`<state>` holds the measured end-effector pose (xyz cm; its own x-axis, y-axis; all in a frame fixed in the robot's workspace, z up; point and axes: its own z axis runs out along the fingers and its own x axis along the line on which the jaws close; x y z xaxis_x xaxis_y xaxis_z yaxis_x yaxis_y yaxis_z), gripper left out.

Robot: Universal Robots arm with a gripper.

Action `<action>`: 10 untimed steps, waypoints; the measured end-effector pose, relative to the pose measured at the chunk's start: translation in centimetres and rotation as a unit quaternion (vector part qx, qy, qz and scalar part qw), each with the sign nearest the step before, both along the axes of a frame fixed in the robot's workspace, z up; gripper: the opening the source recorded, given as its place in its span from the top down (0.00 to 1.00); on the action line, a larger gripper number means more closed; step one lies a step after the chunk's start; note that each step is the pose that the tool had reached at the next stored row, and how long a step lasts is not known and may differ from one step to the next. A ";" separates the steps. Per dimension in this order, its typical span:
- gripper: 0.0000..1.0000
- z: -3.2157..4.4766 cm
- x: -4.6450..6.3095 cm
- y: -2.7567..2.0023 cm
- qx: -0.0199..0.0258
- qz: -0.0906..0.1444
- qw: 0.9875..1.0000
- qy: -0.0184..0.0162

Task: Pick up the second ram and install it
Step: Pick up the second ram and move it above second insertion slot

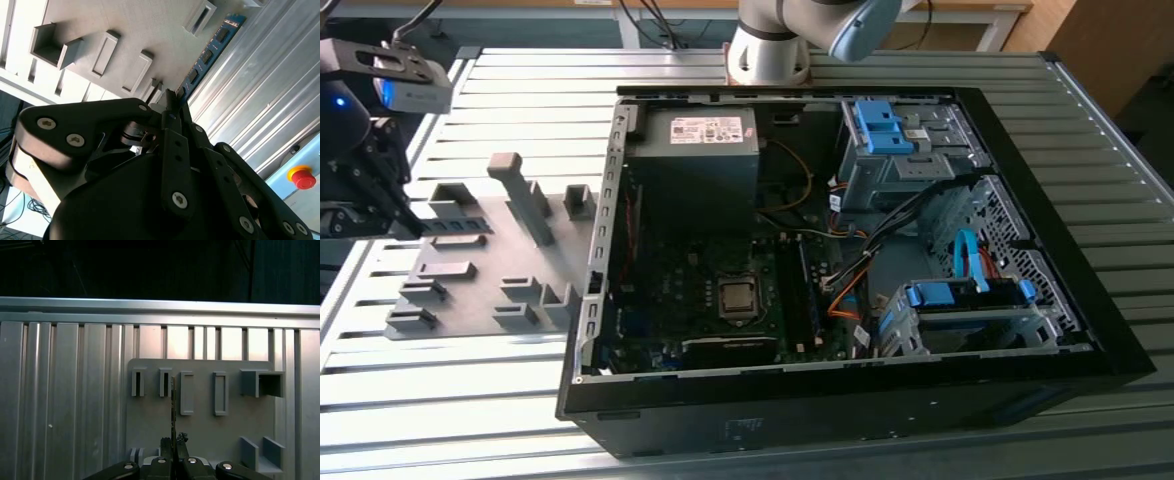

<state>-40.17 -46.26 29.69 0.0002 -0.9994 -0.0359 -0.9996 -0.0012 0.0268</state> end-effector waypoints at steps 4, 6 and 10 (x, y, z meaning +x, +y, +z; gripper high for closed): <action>0.86 0.21 0.0 0.00 0.000 0.000 1.000 0.000; 0.86 0.31 0.0 0.00 0.000 0.000 1.000 0.000; 0.86 0.50 0.0 0.00 0.000 0.000 1.000 0.000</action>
